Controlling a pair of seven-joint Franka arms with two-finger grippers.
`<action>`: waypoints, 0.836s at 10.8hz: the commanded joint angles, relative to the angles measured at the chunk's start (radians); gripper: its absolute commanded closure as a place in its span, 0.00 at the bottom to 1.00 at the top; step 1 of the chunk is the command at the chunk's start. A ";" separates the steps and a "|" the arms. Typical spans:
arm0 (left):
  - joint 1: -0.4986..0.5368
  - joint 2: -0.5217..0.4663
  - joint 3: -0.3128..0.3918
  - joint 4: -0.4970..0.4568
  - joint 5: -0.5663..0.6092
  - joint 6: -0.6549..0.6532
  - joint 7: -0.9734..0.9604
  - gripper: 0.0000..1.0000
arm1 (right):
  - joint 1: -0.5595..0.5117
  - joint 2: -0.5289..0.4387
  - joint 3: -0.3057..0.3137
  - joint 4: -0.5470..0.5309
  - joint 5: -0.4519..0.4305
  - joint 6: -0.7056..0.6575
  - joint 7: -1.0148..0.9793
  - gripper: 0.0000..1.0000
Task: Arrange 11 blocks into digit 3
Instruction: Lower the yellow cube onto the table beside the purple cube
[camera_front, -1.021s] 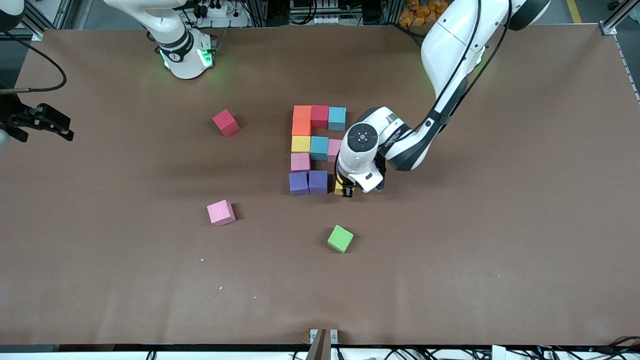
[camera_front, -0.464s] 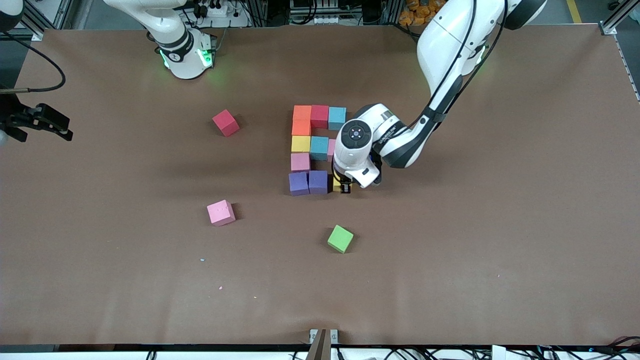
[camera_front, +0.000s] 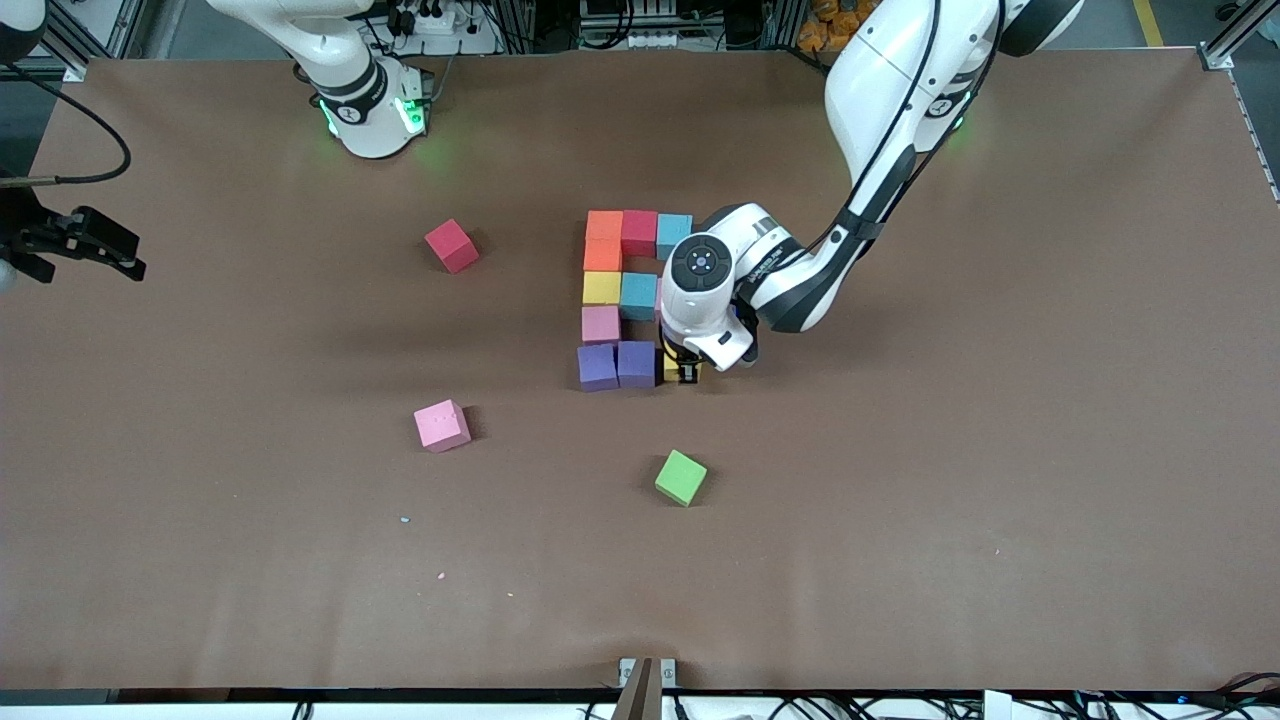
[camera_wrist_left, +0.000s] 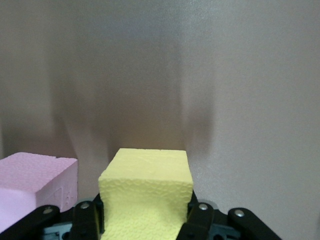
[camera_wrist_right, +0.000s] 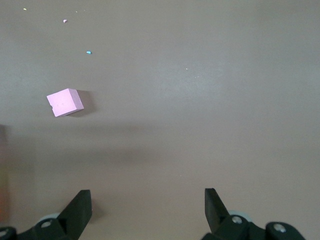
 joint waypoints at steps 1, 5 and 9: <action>-0.018 0.016 0.016 0.035 -0.007 -0.012 -0.021 1.00 | -0.014 -0.022 0.009 -0.019 -0.015 -0.002 0.000 0.00; -0.037 0.042 0.031 0.064 -0.007 -0.012 -0.025 1.00 | -0.014 -0.022 0.009 -0.021 -0.015 -0.002 0.000 0.00; -0.065 0.051 0.051 0.084 -0.007 -0.012 -0.044 1.00 | -0.014 -0.022 0.009 -0.019 -0.015 -0.002 0.000 0.00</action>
